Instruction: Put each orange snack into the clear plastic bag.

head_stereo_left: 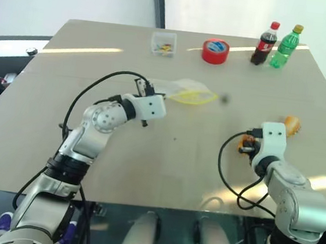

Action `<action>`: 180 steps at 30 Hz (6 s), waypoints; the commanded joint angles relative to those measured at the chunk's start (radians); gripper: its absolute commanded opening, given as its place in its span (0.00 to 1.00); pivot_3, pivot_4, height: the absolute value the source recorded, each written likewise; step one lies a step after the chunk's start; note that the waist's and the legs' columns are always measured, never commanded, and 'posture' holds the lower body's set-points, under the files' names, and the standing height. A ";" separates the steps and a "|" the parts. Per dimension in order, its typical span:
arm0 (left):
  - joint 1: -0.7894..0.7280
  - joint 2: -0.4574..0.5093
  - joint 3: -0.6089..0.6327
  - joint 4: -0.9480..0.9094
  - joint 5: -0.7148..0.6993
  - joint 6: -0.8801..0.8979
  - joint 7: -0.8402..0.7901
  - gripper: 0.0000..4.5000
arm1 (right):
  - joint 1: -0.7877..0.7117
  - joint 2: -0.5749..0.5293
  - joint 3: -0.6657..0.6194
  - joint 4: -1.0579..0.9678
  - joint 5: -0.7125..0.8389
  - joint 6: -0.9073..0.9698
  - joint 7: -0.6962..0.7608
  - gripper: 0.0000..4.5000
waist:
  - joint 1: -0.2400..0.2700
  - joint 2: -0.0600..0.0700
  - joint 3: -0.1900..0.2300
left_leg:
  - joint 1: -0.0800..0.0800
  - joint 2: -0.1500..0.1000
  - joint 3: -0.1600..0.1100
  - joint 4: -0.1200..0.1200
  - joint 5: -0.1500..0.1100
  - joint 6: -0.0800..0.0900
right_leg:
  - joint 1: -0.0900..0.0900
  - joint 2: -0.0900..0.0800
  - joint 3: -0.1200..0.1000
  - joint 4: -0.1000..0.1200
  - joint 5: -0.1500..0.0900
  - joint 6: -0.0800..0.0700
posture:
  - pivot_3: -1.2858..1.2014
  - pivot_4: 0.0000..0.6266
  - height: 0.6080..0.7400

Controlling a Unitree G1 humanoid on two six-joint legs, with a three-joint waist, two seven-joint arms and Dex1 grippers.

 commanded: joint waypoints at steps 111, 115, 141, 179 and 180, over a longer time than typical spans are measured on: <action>-0.109 -0.091 0.044 0.155 -0.210 -0.333 -0.019 0.00 | -0.318 -0.210 0.009 0.439 0.868 -0.329 -0.239 0.99 | -0.005 -0.001 0.001 | -0.007 0.001 0.005 -0.001 0.000 0.000 | -0.009 0.001 0.005 -0.001 0.000 0.000 | 0.52 0.24 1.00; -0.085 -0.098 0.034 0.132 -0.161 -0.252 0.019 0.00 | -0.281 -0.325 0.026 0.299 0.926 -0.319 -0.058 0.99 | 0.003 -0.001 0.002 | -0.018 0.001 0.004 0.003 0.000 0.000 | -0.020 -0.001 0.004 0.004 0.000 0.000 | 0.52 0.24 1.00; -0.124 -0.167 -0.026 -0.005 -0.019 -0.188 0.083 0.00 | -0.411 -0.600 0.510 0.318 0.253 -0.530 0.136 0.99 | 0.001 -0.002 0.001 | -0.017 0.000 0.004 0.006 0.000 0.000 | -0.019 0.000 0.004 0.006 0.000 0.000 | 0.52 0.24 1.00; -0.037 -0.124 0.041 -0.019 -0.037 -0.143 0.127 0.00 | -0.126 -0.296 -0.152 0.735 0.123 -0.679 -0.296 0.29 | 0.004 -0.002 0.001 | -0.016 0.001 0.006 0.008 0.000 0.000 | -0.018 0.000 0.006 0.008 0.000 0.000 | 0.52 0.24 1.00; -0.039 -0.125 0.043 -0.017 -0.033 -0.146 0.134 0.00 | -0.110 -0.315 -0.141 0.687 0.134 -0.678 -0.254 0.29 | 0.003 -0.002 0.001 | -0.016 0.001 0.006 0.008 0.000 0.000 | -0.018 0.000 0.006 0.008 0.000 0.000 | 0.52 0.24 1.00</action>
